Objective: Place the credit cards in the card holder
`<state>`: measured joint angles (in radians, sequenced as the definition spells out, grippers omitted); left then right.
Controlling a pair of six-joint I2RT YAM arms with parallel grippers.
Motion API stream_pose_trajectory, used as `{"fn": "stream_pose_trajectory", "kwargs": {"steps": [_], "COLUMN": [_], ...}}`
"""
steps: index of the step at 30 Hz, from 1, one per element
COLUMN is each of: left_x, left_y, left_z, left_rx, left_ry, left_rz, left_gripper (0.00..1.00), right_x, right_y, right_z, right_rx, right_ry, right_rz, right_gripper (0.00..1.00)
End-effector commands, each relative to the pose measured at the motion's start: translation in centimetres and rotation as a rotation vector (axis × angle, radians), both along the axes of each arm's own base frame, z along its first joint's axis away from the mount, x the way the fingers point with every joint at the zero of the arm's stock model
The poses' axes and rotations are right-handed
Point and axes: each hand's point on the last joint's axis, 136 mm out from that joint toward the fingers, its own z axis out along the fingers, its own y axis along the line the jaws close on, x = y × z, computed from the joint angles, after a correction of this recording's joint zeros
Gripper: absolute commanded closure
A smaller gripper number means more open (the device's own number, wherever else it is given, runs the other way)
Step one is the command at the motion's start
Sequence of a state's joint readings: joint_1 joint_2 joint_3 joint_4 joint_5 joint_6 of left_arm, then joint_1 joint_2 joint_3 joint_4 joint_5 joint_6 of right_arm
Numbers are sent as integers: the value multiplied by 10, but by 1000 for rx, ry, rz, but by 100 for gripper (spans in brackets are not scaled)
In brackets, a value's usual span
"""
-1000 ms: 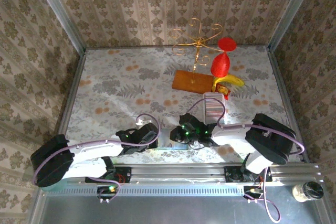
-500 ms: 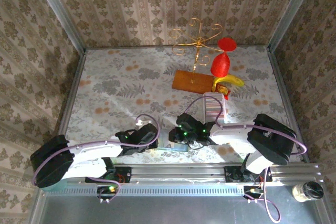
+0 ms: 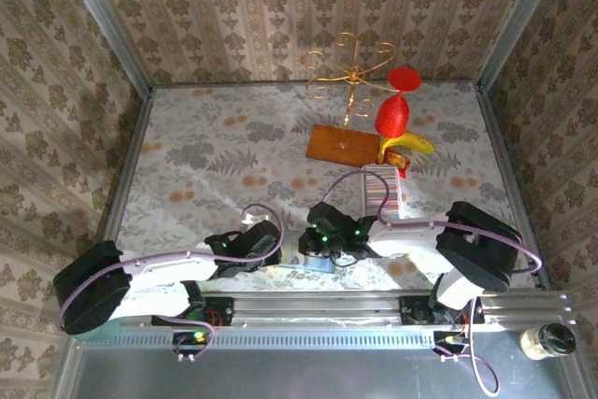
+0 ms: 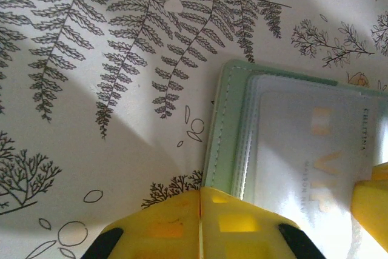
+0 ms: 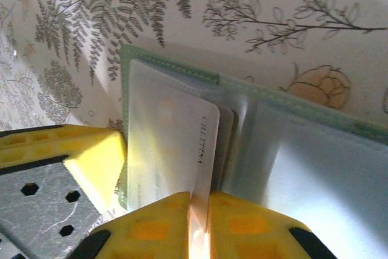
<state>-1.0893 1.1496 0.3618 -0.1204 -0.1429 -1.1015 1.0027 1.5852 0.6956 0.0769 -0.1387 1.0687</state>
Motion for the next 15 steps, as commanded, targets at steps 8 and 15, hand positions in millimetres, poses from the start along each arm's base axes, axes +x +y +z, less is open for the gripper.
{"fn": "stream_pose_trajectory", "kwargs": {"steps": [8,15], "left_x": [-7,-9], "left_y": [9,10], "left_z": [-7,-7], "left_rx": [-3,-6], "left_ry": [16,15], "left_rz": [33,33], "left_gripper": [91,91], "right_x": [2,-11], "right_y": [-12,-33], "right_z": [6,14], "right_rx": [-69,-116], "right_ry": [-45,-48], "right_rz": [-15,-11], "right_gripper": [70,64]}}
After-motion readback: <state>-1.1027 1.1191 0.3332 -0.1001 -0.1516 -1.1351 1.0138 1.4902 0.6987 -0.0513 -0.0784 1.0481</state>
